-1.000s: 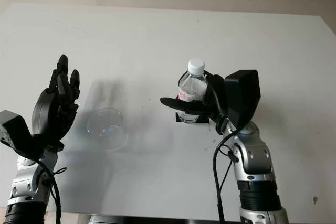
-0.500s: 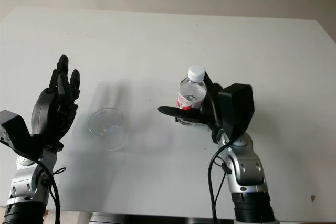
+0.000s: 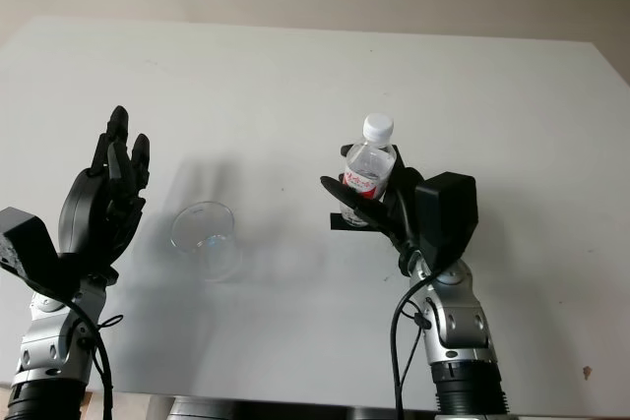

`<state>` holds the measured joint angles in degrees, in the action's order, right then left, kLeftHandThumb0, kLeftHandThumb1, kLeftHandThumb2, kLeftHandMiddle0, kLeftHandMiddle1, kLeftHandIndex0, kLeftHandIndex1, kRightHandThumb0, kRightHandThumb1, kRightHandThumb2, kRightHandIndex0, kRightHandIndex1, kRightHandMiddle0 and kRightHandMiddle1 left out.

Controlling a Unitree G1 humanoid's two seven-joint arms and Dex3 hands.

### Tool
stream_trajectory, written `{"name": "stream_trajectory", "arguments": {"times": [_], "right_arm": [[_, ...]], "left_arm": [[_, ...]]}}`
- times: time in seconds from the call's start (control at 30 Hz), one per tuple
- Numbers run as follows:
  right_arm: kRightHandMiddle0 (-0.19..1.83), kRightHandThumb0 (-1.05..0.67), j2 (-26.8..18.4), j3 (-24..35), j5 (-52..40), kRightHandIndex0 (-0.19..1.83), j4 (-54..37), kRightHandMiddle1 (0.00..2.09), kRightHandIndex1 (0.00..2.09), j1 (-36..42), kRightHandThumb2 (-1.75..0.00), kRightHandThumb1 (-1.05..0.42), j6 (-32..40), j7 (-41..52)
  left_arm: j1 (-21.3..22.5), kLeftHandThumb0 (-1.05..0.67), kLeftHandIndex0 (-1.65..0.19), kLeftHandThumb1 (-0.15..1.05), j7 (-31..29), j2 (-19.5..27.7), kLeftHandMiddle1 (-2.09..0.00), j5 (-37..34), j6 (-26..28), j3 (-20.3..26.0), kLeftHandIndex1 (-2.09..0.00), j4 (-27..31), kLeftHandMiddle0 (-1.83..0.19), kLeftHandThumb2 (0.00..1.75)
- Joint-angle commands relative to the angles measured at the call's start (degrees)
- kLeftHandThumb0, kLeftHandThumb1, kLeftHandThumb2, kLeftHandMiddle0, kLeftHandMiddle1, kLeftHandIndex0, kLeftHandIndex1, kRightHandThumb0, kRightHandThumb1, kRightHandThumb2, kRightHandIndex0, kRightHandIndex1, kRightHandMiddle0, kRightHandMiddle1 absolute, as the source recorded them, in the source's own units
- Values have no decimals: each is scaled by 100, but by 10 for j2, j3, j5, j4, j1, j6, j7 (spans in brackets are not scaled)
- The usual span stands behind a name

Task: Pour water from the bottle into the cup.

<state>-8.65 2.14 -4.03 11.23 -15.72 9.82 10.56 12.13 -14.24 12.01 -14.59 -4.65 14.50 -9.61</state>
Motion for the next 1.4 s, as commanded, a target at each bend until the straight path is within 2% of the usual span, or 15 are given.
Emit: {"name": "stream_trajectory", "arguments": {"times": [0.0,0.17,0.3,0.37,0.43,0.5,0.67,0.8,1.07,1.37], "right_arm": [[-19,-60,-10,-4,12,-19,44,96,76,28,-5,-91,-19,3],[-19,-63,-25,-17,43,-19,72,79,52,32,-5,-90,-115,14],[-18,-67,-40,-32,73,-13,93,53,19,35,-5,-91,-204,19],[-18,-69,-46,-37,82,-15,93,40,11,34,-5,-90,-229,23],[-19,-79,-50,-39,84,-18,88,14,2,32,-5,-89,-243,28],[-19,-86,-50,-38,80,-19,84,4,1,31,-5,-88,-249,32],[-19,-99,-44,-29,71,-19,79,0,0,29,-6,-90,-250,22],[-19,-102,-33,-19,72,-19,81,0,0,28,-6,-92,-243,-12],[-19,-95,-8,21,17,-19,132,0,0,16,-6,-92,-266,-29],[-19,-95,-7,20,20,-19,111,0,0,23,-5,-91,-277,-30]], "left_arm": [[7,-83,16,105,-2,4,-5,-3,-7,2,-6,-2,14,74],[6,-83,16,105,0,5,-5,3,-6,-2,-5,1,14,75],[6,-83,16,105,2,4,-5,5,-2,-4,-5,2,14,75],[6,-83,17,105,2,4,-5,5,-1,-5,-5,2,15,75],[6,-83,18,105,1,4,-5,4,0,-6,-5,3,16,76],[6,-84,18,105,1,4,-5,3,1,-6,-5,3,16,76],[5,-83,18,105,1,4,-5,3,-2,-6,-5,2,16,75],[4,-83,18,105,0,3,-5,2,-3,-6,-5,3,17,76],[4,-83,19,105,0,2,-5,0,-1,-5,-5,2,16,75],[5,-83,19,105,-2,4,-5,-1,-1,-4,-5,1,17,75]]}}
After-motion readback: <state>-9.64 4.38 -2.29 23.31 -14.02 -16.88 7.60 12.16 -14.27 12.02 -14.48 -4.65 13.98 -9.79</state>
